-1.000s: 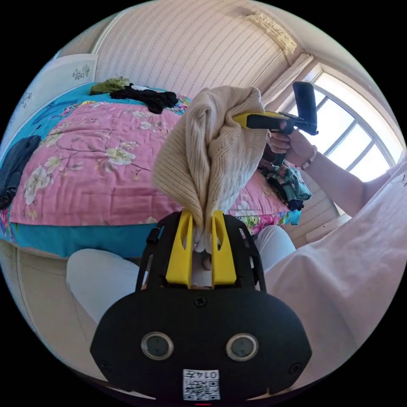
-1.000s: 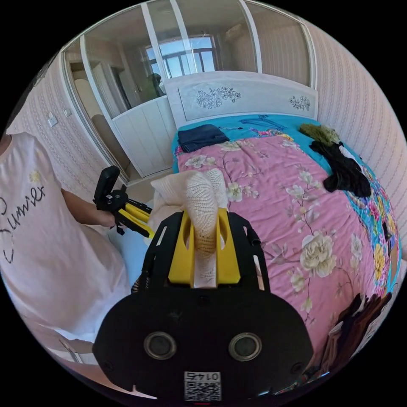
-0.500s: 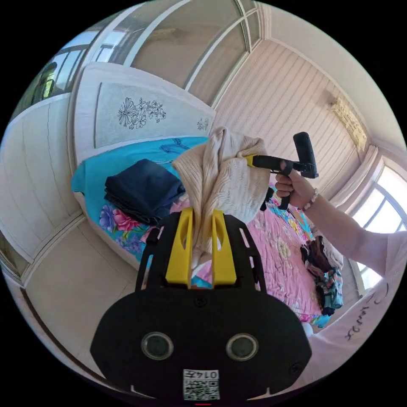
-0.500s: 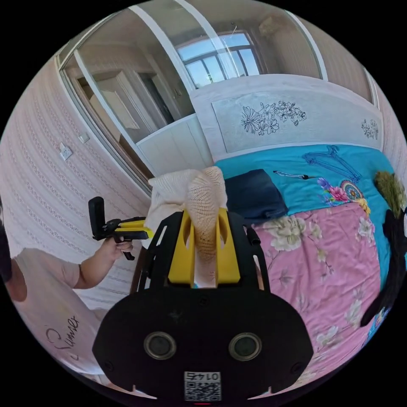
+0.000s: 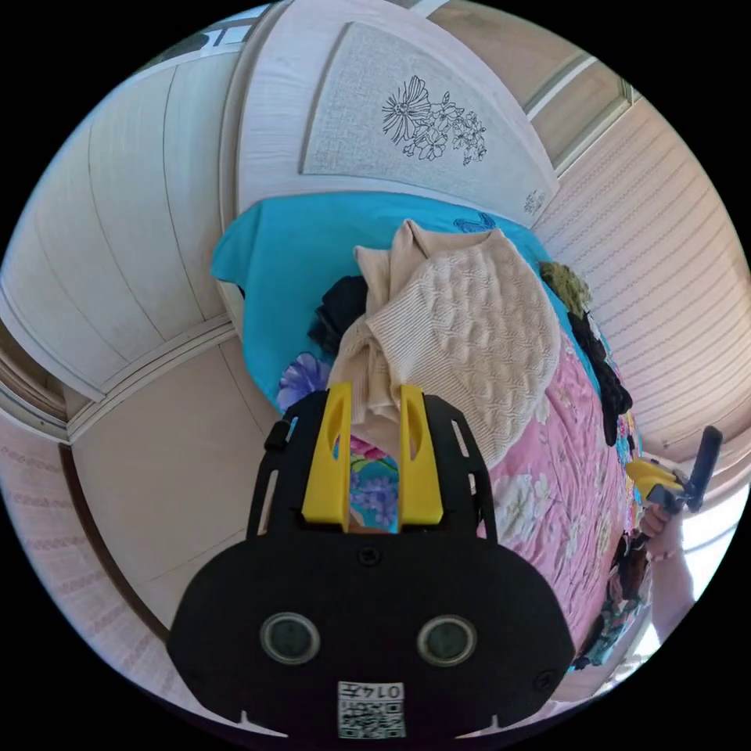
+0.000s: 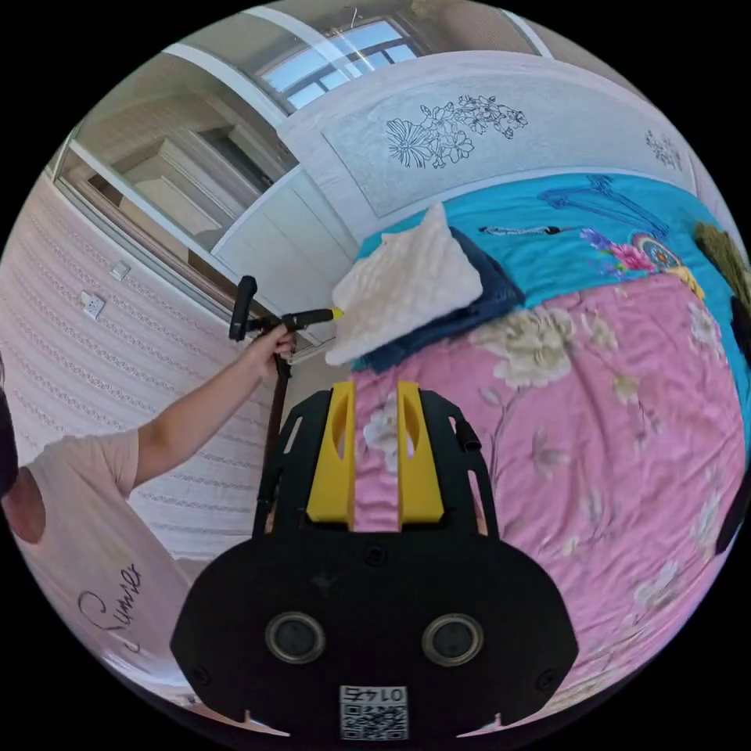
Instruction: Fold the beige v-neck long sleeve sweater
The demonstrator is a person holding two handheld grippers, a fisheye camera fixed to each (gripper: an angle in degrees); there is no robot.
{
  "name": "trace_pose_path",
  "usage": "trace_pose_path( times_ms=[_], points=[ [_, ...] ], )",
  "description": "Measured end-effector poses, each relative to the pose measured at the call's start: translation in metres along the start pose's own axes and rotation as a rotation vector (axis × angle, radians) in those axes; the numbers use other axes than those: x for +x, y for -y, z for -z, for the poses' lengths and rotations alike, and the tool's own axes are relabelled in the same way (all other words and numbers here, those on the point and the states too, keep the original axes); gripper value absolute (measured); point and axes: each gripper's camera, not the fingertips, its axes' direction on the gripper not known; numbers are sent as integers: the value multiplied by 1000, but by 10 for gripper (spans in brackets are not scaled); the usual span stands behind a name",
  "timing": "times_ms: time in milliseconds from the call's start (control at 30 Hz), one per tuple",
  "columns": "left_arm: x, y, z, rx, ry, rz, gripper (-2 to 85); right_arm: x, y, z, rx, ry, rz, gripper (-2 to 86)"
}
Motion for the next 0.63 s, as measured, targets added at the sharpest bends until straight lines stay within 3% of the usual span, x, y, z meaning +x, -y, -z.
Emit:
trace_pose_path(
  times_ms=[100,267,400,467,633],
  points=[
    [22,-48,27,78,-32,-105,80,-13,-124,35,23,-54,-124,80],
    [133,-188,68,121,-299,-512,54,-107,-331,151,260,-497,-328,64],
    [239,-294,80,99,-548,-800,22,-180,-429,213,403,-825,-456,58],
    [312,-361,89,127,-616,-1039,0,-220,-483,237,454,-1057,-516,55],
    [425,-480,117,287,-827,-1304,-1,-265,-583,268,582,-1261,-758,50]
  ],
)
